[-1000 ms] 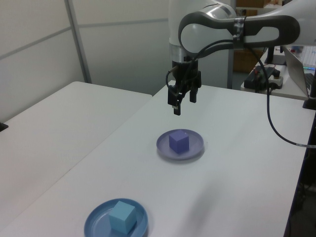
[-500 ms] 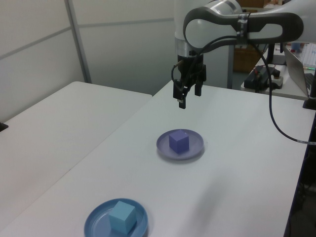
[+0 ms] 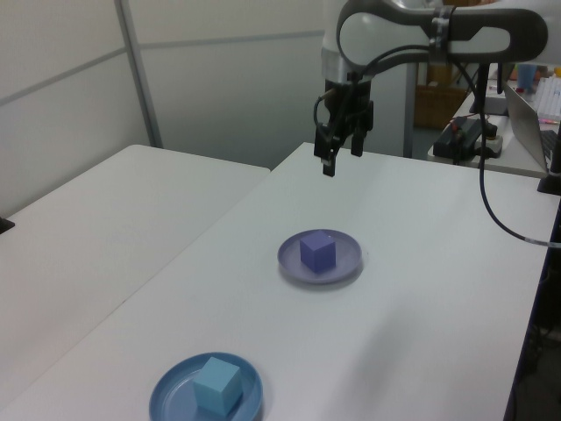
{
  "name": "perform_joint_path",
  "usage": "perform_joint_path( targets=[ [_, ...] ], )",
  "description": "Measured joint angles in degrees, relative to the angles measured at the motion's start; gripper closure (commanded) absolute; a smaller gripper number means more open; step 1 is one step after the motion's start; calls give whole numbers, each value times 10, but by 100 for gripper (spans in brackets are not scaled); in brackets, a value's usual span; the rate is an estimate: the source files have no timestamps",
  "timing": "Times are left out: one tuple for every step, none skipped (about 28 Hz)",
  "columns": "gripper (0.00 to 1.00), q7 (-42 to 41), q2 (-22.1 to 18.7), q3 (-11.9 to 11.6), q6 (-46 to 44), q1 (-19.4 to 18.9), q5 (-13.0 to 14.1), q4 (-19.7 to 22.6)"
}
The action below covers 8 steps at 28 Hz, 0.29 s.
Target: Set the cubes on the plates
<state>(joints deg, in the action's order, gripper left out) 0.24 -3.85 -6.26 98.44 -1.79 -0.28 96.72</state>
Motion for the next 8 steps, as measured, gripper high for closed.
perform_joint_path(
  targets=[
    [0,-1,0,0,0,4,4,-4],
    [0,-1,0,0,0,7,8,-6],
    [0,-1,0,0,0,9,13,-7],
    [0,-1,0,0,0,10,17,-9],
    [0,-1,0,0,0,11,19,-10],
    [0,-1,0,0,0,11,21,-12],
    [0,-1,0,0,0,11,21,-13],
    [0,-1,0,0,0,11,21,-13]
  ],
)
